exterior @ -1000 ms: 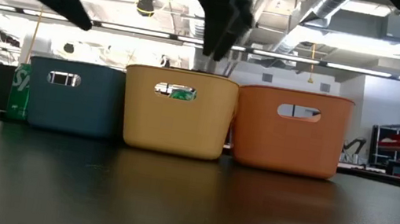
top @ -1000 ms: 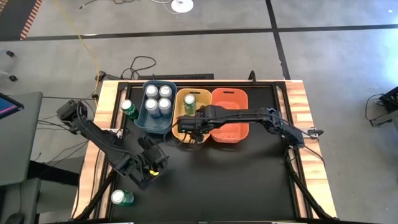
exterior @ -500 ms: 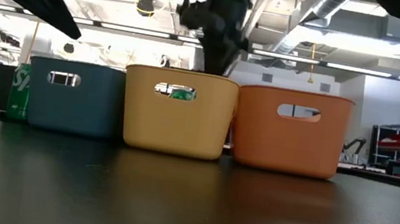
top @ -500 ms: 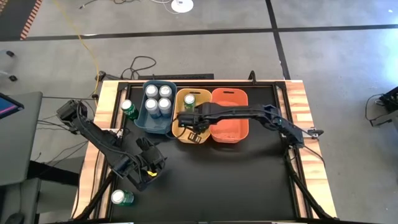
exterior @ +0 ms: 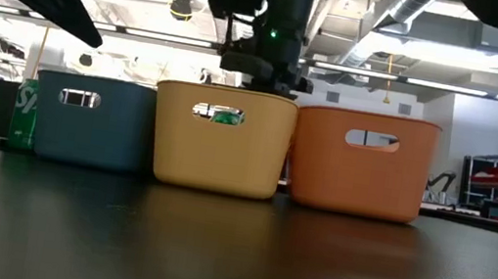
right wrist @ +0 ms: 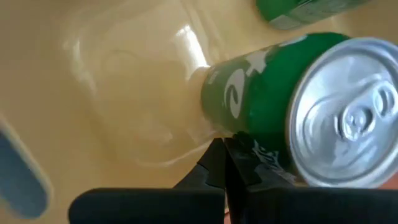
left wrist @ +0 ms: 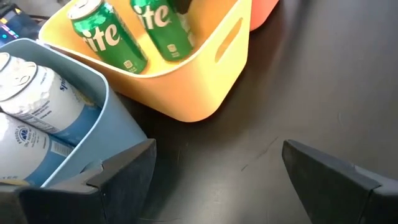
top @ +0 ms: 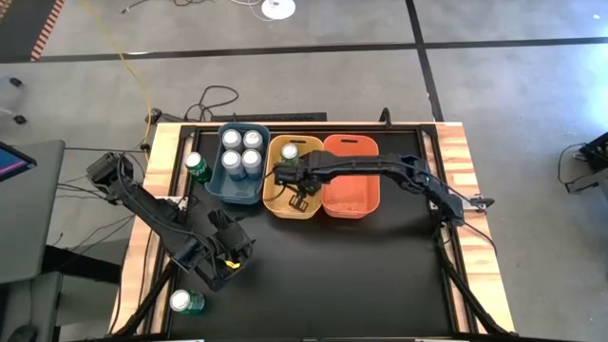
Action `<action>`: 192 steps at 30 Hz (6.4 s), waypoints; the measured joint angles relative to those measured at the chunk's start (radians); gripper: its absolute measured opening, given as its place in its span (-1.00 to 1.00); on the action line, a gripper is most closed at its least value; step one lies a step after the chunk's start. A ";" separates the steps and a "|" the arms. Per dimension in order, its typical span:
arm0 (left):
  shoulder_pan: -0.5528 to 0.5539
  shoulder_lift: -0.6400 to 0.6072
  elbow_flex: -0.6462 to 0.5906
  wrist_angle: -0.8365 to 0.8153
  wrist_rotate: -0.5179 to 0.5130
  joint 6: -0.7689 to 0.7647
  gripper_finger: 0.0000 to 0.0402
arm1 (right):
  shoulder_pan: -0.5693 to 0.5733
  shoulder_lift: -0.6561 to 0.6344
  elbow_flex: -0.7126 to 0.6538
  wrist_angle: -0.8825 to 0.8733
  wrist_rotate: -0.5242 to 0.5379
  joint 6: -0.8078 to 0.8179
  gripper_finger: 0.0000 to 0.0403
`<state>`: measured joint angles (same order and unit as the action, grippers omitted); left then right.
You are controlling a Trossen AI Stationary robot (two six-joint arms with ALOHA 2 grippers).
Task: Sort soda cans
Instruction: Put the green soda can into the yellow bin
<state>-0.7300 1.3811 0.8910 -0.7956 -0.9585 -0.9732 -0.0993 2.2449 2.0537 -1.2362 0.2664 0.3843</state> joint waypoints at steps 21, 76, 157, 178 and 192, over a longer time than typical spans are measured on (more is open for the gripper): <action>0.000 0.000 0.001 0.000 0.000 -0.008 0.71 | -0.120 0.001 -0.021 0.073 0.086 -0.028 -0.94; 1.335 -0.451 0.001 -0.373 0.478 0.316 0.71 | 0.274 -0.394 -0.153 -0.164 0.630 0.124 -0.72; 0.854 -0.038 0.705 -0.484 0.631 0.414 0.51 | 0.696 -1.068 -1.000 0.012 0.790 0.893 -0.94; 0.873 0.465 0.932 -0.462 0.603 0.560 0.51 | 0.742 -1.066 -0.999 -0.033 0.790 0.890 -0.94; 0.923 0.614 0.932 -0.387 0.595 0.589 0.51 | 0.774 -1.066 -0.999 -0.036 0.802 0.898 -0.94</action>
<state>0.1931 1.9952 1.8233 -1.1824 -0.3634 -0.3838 0.6746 1.1790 1.0546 -1.2719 1.0687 1.2823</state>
